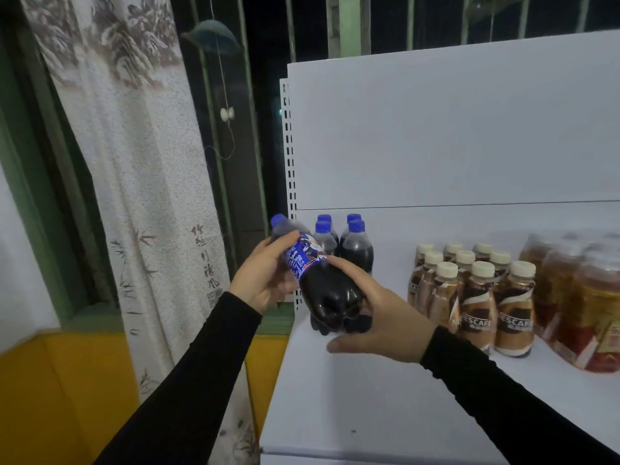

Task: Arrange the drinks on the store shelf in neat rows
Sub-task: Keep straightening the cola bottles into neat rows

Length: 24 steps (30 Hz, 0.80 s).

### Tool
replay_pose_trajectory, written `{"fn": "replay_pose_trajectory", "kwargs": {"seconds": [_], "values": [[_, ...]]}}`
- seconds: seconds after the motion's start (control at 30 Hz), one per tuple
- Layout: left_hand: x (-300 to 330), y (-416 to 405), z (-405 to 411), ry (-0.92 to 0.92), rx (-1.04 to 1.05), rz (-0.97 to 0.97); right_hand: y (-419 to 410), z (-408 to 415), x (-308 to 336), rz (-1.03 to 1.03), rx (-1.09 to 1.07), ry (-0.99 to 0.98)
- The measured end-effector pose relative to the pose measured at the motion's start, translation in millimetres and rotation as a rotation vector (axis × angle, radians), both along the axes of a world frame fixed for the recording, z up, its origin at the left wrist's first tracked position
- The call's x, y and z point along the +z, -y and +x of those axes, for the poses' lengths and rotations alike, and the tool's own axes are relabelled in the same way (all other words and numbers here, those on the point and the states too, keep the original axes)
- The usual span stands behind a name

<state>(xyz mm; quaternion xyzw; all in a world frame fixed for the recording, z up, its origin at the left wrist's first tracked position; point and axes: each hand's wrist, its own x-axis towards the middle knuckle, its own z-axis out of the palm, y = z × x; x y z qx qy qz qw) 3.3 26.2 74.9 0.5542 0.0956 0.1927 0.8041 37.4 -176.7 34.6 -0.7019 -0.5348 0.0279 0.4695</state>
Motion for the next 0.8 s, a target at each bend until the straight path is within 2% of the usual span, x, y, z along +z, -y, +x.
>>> {"fn": "replay_pose_trajectory", "kwargs": {"seconds": [0.1,0.3,0.8], "values": [[-3.7,-7.3,-4.5,-0.099,-0.019,-0.050,-12.2,-1.0,-0.4,0.039,-0.046,0.046],[-14.3,-16.8,-11.0,-0.179,0.017,-0.130,-28.3,-2.0,-0.9,0.000,-0.050,0.058],[-30.2,-30.6,-9.0,-0.276,0.034,-0.204,-41.2,4.1,-6.6,-0.028,-0.047,0.061]]}}
